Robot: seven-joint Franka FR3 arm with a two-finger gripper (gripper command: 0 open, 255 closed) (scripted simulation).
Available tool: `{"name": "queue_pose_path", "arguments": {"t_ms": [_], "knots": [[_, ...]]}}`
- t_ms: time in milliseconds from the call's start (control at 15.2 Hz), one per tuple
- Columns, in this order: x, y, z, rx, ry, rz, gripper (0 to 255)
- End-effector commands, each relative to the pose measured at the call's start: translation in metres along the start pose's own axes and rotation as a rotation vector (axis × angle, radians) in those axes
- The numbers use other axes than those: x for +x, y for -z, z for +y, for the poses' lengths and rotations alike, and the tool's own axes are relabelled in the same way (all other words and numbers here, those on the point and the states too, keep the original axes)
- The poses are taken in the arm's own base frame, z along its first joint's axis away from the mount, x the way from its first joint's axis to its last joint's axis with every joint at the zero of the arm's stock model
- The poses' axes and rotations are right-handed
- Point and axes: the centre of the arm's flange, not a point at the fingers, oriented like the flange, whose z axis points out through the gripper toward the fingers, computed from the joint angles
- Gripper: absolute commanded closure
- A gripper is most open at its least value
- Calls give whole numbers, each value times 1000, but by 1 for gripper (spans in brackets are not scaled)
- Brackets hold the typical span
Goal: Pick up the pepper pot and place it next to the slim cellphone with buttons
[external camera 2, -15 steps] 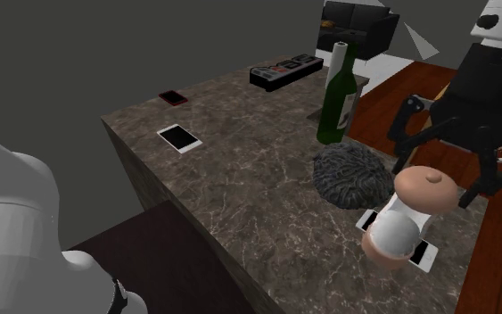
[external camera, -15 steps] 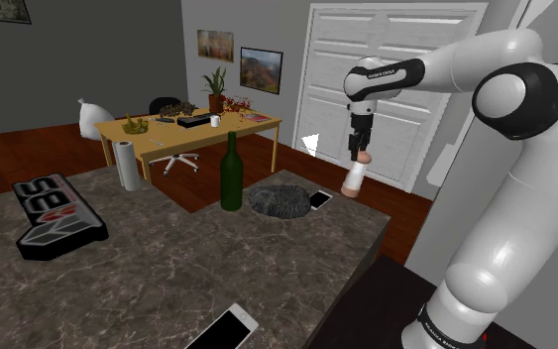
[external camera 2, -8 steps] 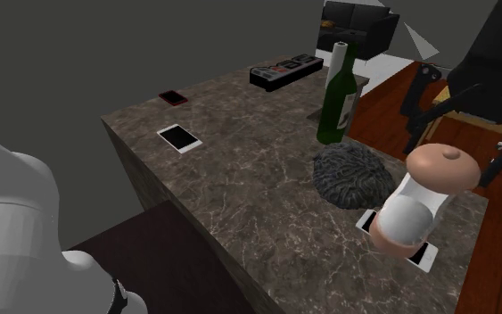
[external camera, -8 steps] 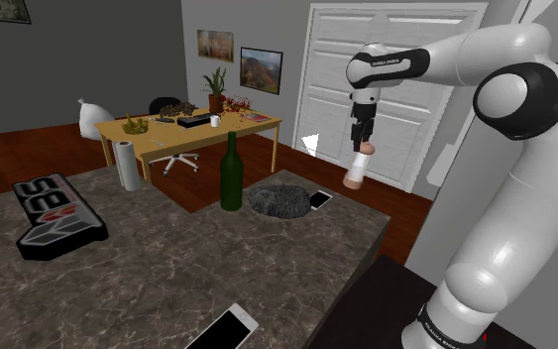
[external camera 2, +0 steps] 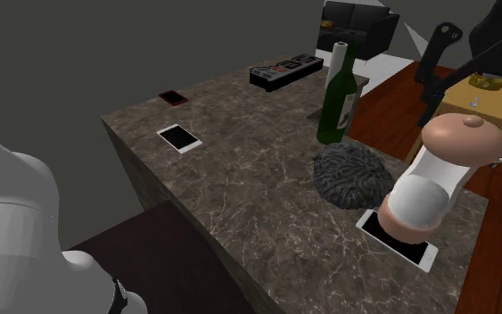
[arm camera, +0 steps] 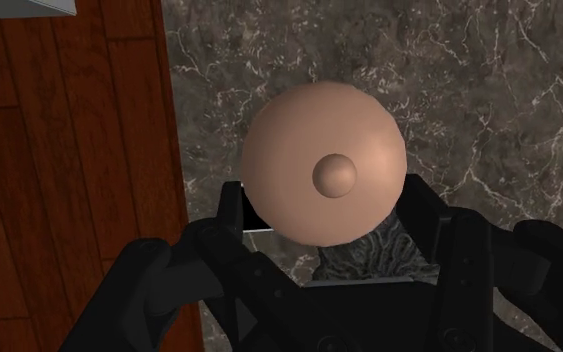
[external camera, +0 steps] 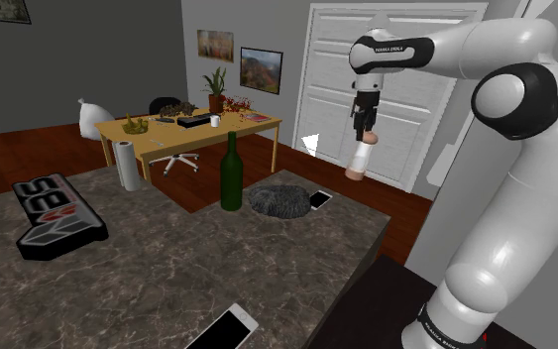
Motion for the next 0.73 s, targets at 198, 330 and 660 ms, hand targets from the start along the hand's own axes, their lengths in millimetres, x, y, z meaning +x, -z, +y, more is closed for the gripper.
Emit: {"name": "queue_pose_path", "arguments": {"t_ms": [198, 330, 660], "knots": [[-4, 26, 0, 0, 0, 0, 255], [-6, 37, 0, 0, 0, 0, 255], [-10, 63, 0, 0, 0, 0, 255]]}}
